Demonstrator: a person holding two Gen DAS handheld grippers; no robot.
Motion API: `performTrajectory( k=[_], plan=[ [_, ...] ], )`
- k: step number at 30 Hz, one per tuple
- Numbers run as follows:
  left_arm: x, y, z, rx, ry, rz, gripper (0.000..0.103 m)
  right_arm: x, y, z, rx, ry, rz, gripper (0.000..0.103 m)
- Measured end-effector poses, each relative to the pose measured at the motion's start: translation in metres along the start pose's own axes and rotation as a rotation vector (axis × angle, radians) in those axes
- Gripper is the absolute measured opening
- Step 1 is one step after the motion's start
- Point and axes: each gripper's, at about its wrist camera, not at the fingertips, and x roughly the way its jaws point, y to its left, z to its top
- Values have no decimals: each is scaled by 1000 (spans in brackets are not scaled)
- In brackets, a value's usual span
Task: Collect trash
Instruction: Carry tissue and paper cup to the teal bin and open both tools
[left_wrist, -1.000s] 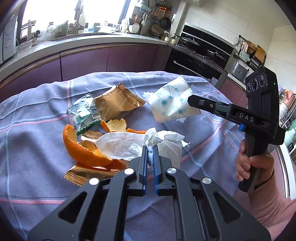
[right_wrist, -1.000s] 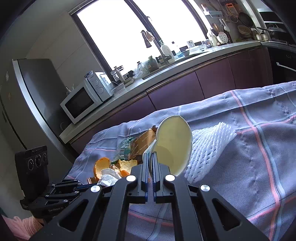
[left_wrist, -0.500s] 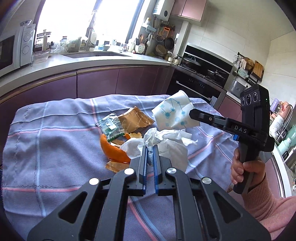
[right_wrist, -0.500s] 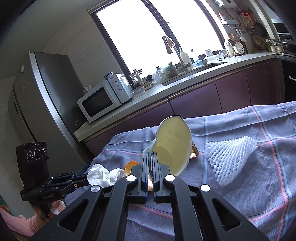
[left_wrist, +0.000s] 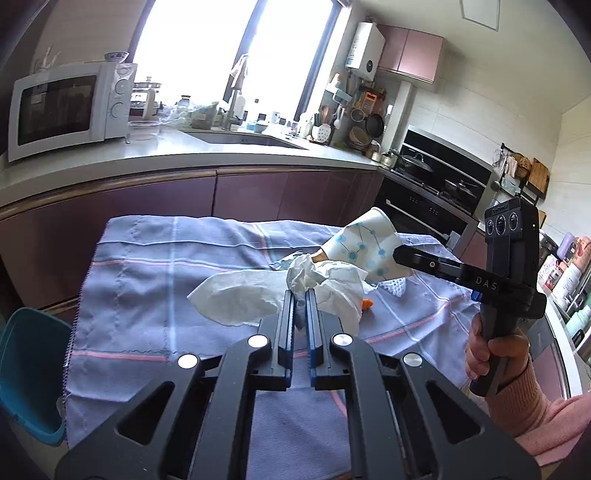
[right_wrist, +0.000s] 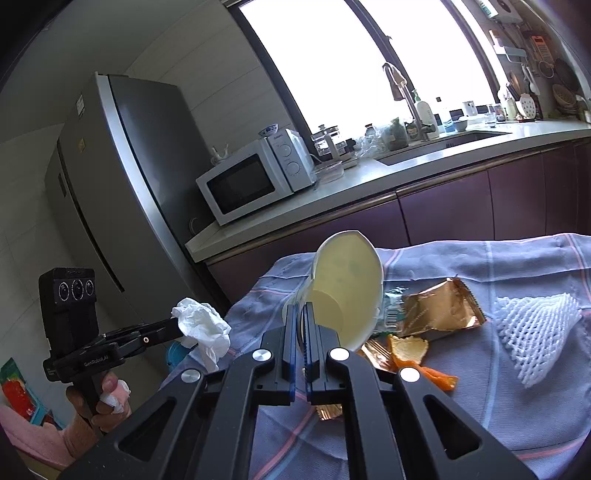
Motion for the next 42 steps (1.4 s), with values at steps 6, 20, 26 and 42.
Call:
performTrajectory(
  k=[6, 20, 26, 42],
  plan=[
    [-40, 43, -11, -62, -26, 104, 6, 38, 36, 3, -49, 59, 84, 3],
    [-111, 160, -30, -212, -61, 381, 6, 151, 128, -2, -183, 232, 266, 3],
    [-116, 205, -46, -279, -40, 442, 6, 191, 159, -4, -227, 290, 301, 3],
    [-90, 272, -84, -395, 55, 538, 6, 282, 210, -29, -284, 441, 280, 3]
  ],
)
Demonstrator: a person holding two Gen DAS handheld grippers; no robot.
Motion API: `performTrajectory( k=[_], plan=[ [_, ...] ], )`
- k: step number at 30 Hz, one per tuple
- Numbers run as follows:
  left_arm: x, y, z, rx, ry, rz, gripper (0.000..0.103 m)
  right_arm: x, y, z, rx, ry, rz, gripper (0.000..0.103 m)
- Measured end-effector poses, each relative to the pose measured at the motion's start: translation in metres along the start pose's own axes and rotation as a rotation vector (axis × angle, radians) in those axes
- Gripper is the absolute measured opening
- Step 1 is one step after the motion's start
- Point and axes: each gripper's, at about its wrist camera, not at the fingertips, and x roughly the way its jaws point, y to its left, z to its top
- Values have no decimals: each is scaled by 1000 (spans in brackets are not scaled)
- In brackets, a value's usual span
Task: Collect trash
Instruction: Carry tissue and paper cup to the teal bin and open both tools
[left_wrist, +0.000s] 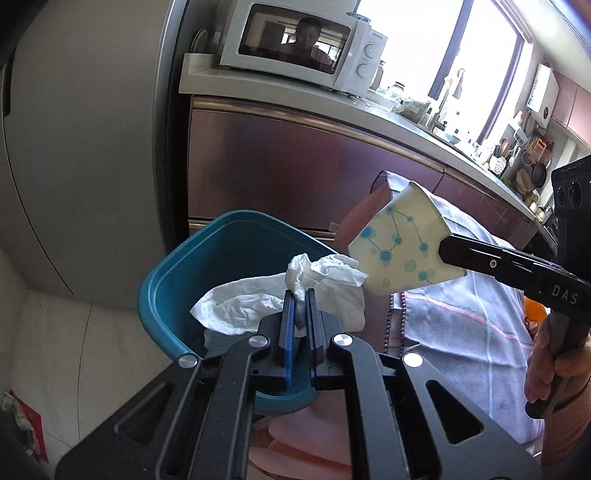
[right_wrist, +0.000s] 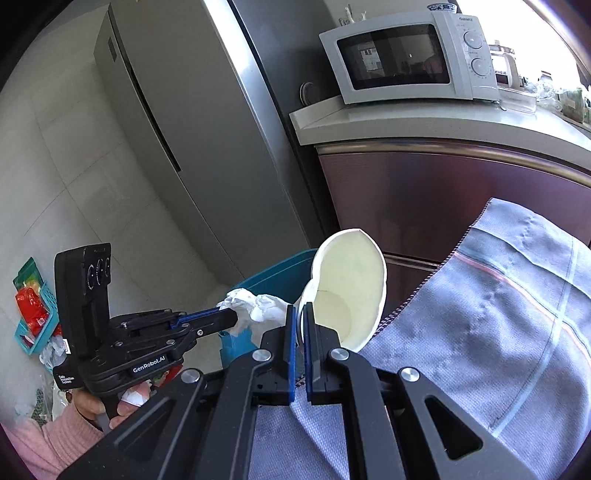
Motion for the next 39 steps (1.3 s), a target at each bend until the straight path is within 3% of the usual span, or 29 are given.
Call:
performTrajectory(
  k=[14, 22, 26, 34, 39],
  plan=[
    [49, 20, -3, -35, 66, 54, 7, 60, 4, 6, -9, 125, -28, 4],
    [67, 19, -11, -37, 90, 57, 10, 76, 3, 4, 15, 148, -37, 12],
    [75, 15, -12, -32, 103, 63, 22, 69, 0, 1, 24, 140, -30, 13],
    [68, 2, -13, -25, 71, 36, 22, 33, -8, -7, 57, 95, -10, 19],
    [48, -18, -9, 20, 16, -5, 27, 4, -7, -14, 54, 53, -2, 21]
  ],
)
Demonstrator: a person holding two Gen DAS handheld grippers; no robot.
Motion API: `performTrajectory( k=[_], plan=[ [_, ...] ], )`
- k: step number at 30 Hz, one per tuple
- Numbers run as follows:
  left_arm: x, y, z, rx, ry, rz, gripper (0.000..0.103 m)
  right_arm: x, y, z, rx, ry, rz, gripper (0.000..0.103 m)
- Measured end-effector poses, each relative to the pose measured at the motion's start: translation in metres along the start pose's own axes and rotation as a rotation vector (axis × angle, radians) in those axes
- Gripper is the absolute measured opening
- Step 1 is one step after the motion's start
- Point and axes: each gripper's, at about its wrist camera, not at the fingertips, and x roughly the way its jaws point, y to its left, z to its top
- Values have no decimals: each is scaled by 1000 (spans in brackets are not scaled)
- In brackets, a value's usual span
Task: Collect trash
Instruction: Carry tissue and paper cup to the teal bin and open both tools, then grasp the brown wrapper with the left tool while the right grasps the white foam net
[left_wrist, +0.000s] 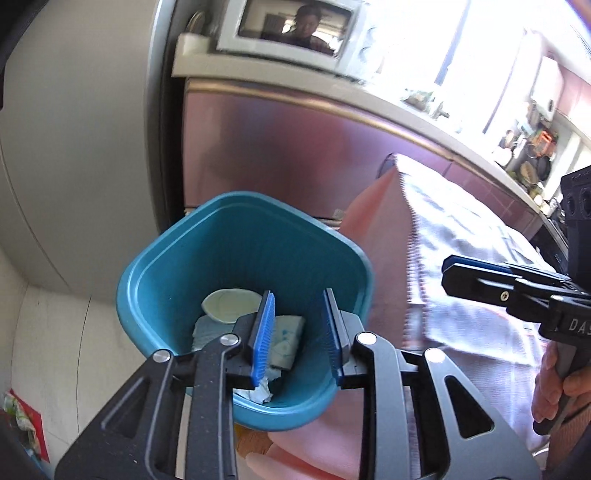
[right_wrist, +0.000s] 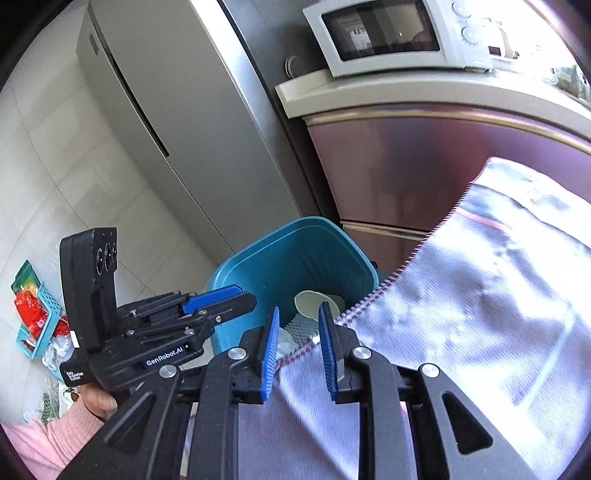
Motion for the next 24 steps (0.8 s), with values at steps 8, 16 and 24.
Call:
performTrajectory(
  k=[8, 16, 24],
  plan=[
    [-34, -52, 3, 113, -73, -107, 32, -64, -7, -22, 6, -90, -2, 29],
    [-49, -133, -6, 250, -80, -273, 40, -137, -33, -62, 63, -197, -93, 38],
    [-41, -234, -34, 366, -7, -417, 43, -210, -75, -112, 183, -288, -244, 39]
  ],
)
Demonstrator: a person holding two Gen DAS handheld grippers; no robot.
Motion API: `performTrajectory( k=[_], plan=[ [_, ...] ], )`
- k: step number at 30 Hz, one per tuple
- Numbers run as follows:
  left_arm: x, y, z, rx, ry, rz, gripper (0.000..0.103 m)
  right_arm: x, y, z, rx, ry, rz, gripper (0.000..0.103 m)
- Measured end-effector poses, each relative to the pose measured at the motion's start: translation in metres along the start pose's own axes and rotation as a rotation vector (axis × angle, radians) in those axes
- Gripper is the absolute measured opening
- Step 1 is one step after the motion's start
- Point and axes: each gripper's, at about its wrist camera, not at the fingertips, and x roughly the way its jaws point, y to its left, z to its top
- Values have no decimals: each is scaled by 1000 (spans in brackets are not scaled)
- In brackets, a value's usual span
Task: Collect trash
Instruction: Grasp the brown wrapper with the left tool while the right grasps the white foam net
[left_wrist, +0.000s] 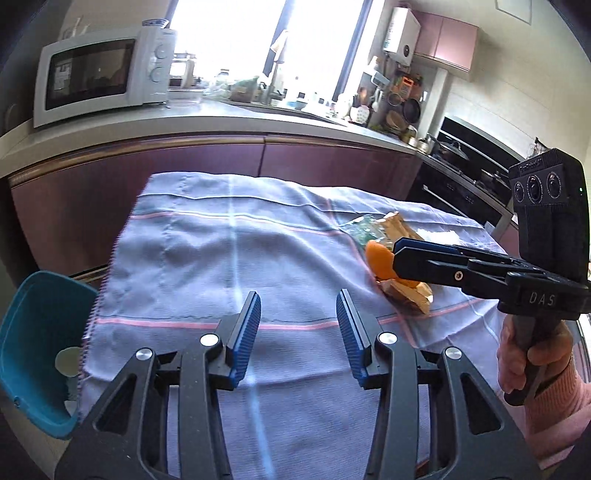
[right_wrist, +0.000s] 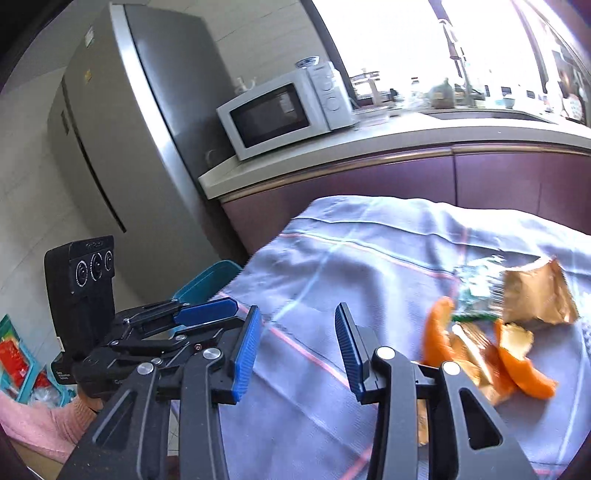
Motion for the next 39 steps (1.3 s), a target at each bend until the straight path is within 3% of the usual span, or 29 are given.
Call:
performTrajectory(
  k=[4, 16, 23, 26, 31, 35, 37, 39],
  plan=[
    [24, -34, 2, 33, 40, -57, 43, -24, -40, -13, 77, -28, -86, 39],
    [79, -75, 11, 50, 141, -149, 50, -74, -129, -43, 262, -105, -265, 40],
    [111, -90, 4, 41, 225, -166, 50, -103, -184, -53, 376, -162, -411, 47],
    [121, -93, 2, 25, 254, -174, 50, -107, -206, -56, 428, -158, -446, 56],
    [138, -94, 3, -25, 293, -187, 48, -105, -235, -57, 511, -152, -409, 56],
    [148, -92, 6, -55, 320, -188, 34, -100, -244, -54, 538, -152, -381, 56],
    [150, -94, 6, -60, 322, -188, 32, -95, -246, -53, 545, -140, -372, 55],
    [151, -94, 6, -61, 325, -192, 25, -90, -248, -53, 546, -122, -370, 45]
  ],
)
